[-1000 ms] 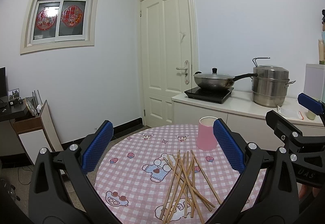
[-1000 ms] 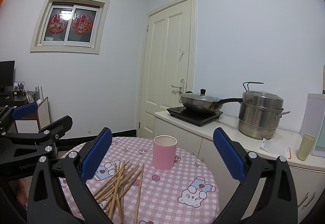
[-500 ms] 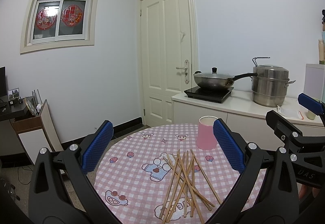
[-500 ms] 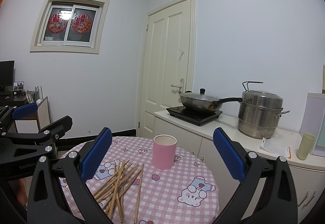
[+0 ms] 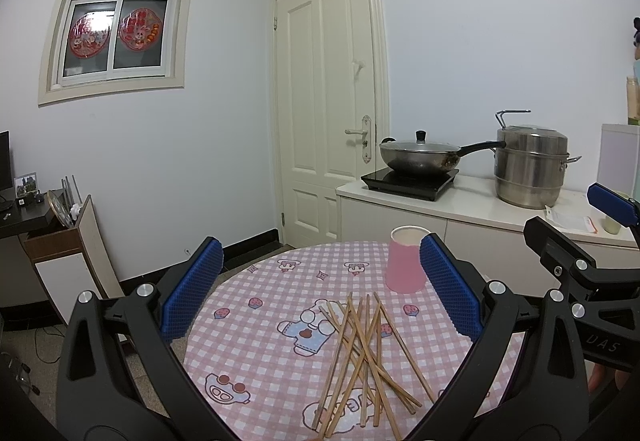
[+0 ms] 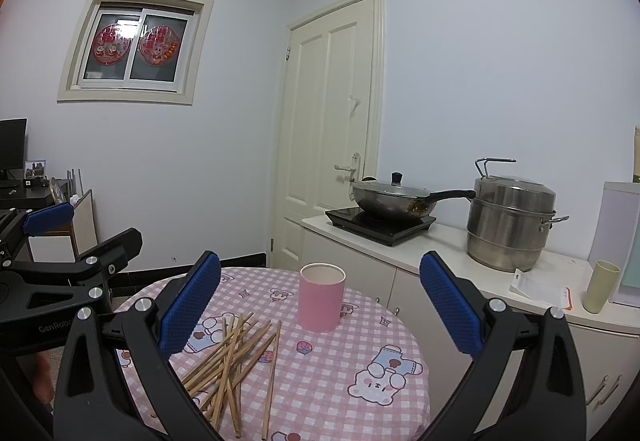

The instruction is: Organize utensils

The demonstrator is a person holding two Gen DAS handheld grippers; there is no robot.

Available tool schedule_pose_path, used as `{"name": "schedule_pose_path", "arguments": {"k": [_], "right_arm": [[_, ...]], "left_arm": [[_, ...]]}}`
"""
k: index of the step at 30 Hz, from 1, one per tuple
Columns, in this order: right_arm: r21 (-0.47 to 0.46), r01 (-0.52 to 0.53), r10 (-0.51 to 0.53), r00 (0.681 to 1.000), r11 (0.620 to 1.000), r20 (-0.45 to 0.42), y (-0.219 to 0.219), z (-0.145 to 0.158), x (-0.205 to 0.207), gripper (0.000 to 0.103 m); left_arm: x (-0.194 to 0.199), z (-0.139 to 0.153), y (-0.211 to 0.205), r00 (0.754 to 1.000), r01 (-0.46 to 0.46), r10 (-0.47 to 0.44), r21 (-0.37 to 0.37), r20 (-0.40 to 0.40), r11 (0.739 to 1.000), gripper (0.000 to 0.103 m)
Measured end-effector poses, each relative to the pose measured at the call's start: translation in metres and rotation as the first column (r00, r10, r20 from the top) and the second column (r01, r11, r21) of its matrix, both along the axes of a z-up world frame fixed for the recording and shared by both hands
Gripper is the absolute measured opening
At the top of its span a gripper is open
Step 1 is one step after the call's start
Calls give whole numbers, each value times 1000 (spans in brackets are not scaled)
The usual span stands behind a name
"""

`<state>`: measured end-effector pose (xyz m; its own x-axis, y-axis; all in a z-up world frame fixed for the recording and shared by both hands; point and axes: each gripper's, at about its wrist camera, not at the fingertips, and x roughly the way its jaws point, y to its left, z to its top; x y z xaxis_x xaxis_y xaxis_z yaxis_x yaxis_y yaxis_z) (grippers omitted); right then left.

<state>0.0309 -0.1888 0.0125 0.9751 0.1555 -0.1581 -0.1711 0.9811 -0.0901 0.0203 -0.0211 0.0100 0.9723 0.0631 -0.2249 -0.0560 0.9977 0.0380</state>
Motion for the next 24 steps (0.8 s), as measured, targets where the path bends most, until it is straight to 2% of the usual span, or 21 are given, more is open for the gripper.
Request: {"name": "schedule_pose_path", "arguments": {"k": [24], "right_arm": [[-3, 14, -14, 1000, 1000, -8, -1, -2, 0, 96]], "left_arm": [[2, -3, -1, 1000, 6, -6, -2, -11, 1000, 97]]}}
